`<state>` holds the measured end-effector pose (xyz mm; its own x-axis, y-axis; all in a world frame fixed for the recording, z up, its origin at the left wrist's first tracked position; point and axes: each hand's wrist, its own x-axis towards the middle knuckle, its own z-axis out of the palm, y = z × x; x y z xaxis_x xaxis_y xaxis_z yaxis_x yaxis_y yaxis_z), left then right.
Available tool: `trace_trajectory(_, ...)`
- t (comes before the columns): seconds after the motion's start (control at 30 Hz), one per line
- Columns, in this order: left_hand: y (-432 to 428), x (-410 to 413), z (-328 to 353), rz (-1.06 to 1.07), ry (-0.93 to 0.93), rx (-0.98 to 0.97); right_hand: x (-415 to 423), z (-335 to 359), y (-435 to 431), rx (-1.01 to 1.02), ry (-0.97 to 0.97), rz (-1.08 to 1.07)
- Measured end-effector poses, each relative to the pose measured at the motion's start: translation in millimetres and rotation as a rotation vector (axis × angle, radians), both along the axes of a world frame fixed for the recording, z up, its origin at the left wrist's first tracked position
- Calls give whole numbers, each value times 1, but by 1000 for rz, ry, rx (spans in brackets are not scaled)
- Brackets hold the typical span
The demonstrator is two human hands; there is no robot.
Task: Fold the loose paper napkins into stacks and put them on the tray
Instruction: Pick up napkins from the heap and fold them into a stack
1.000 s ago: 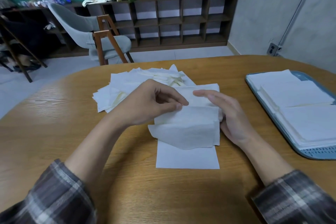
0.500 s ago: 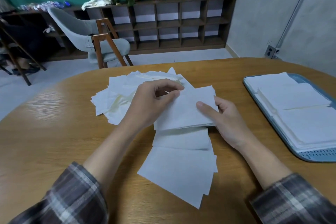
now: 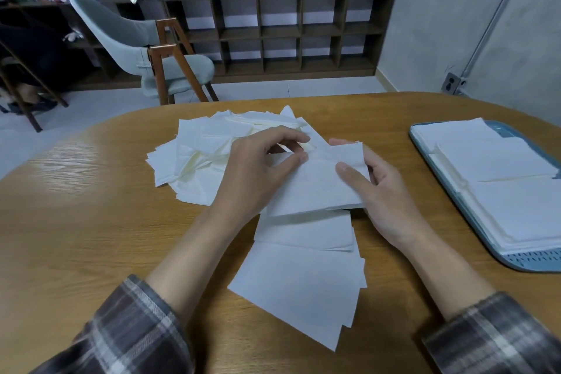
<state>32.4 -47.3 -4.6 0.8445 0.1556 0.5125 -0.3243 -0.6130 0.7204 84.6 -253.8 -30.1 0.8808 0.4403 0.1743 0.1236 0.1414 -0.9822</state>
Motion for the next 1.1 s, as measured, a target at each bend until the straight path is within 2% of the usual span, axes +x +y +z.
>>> trace_trajectory(0.2,8,-1,-8,158,-44,8,1,3,-3,116,63,16)
trace_trajectory(0.27,9,-2,-9,119,91,-161,2,5,-4,213,125,42)
trace_trajectory(0.4,5,-9,-6,-235,461,-668,2,6,-3,252,147,78)
trace_trajectory(0.43,3,-10,-6,-268,478,-681,2,4,-2,222,130,55)
trace_trajectory(0.47,2,-12,-6,-253,450,-619,3,2,-2,179,103,28)
trace_trajectory(0.57,1,-15,-9,-71,313,-271,5,-1,-3,109,71,35)
trace_trajectory(0.7,3,-11,-19,-33,241,-163,3,0,-6,62,49,152)
trace_trajectory(0.77,2,-9,-26,4,195,-78,5,-3,-7,-80,-59,64)
trace_trajectory(0.83,0,-8,-31,74,49,132,7,-6,-8,-199,-147,-81)
trace_trajectory(0.9,1,-8,-33,28,-79,247,10,-6,-8,-228,-163,-159)
trace_trajectory(0.97,1,-12,-29,-146,-12,244,13,-10,-10,-229,-166,-181)
trace_trajectory(1.03,-1,-16,-28,-301,243,273,13,-11,-10,-243,-172,-185)
trace_trajectory(1.1,-5,-19,-28,-367,443,355,13,-11,-9,-241,-170,-180)
